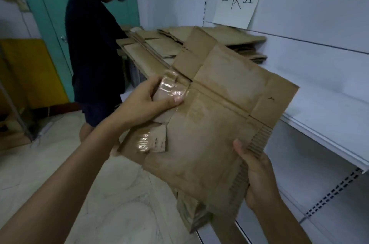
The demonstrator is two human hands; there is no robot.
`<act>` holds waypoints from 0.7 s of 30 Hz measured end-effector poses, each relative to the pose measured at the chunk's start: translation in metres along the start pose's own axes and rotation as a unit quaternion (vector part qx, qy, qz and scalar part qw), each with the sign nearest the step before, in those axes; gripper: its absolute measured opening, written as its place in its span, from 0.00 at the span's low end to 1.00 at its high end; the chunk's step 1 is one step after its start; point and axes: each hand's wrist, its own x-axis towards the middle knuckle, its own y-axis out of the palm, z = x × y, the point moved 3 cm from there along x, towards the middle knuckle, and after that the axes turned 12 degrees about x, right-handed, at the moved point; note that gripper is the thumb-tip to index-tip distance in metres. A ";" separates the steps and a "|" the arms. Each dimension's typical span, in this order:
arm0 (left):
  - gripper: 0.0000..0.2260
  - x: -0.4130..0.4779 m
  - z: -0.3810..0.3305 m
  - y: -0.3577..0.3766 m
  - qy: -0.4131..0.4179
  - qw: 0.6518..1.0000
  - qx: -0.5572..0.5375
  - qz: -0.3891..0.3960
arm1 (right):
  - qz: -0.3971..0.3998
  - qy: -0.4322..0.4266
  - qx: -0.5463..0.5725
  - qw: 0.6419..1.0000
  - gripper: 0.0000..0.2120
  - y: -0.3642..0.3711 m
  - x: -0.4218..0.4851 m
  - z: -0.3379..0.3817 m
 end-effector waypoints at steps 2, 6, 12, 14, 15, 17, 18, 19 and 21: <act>0.21 0.002 0.007 -0.004 -0.027 0.997 -0.010 0.065 | -0.011 -0.019 0.023 1.000 0.21 0.009 0.004 0.006; 0.15 0.022 0.003 -0.011 -0.040 0.987 -0.141 0.068 | -0.006 -0.023 0.046 0.999 0.23 0.031 0.013 0.019; 0.17 0.071 -0.007 -0.013 -0.025 0.965 -0.208 0.158 | -0.022 -0.069 0.031 0.997 0.22 0.049 0.026 0.054; 0.13 0.093 -0.011 -0.017 -0.005 0.976 -0.173 0.136 | -0.040 -0.097 0.010 0.994 0.21 0.060 0.036 0.067; 0.12 0.106 -0.012 -0.020 0.004 0.979 -0.157 0.126 | -0.049 -0.104 0.002 0.993 0.20 0.068 0.042 0.075; 0.10 0.132 -0.015 -0.031 -0.004 0.981 -0.149 0.127 | -0.059 -0.103 -0.022 0.993 0.17 0.087 0.059 0.094; 0.07 0.146 -0.017 -0.038 -0.014 0.972 -0.183 0.144 | -0.057 -0.093 -0.034 0.993 0.16 0.098 0.070 0.105; 0.05 0.159 -0.018 -0.045 -0.019 0.953 -0.250 0.173 | -0.053 -0.080 -0.042 0.995 0.14 0.110 0.082 0.117; 0.13 0.185 -0.019 -0.055 -0.008 0.882 -0.411 0.231 | -0.045 -0.062 -0.052 0.996 0.12 0.133 0.109 0.140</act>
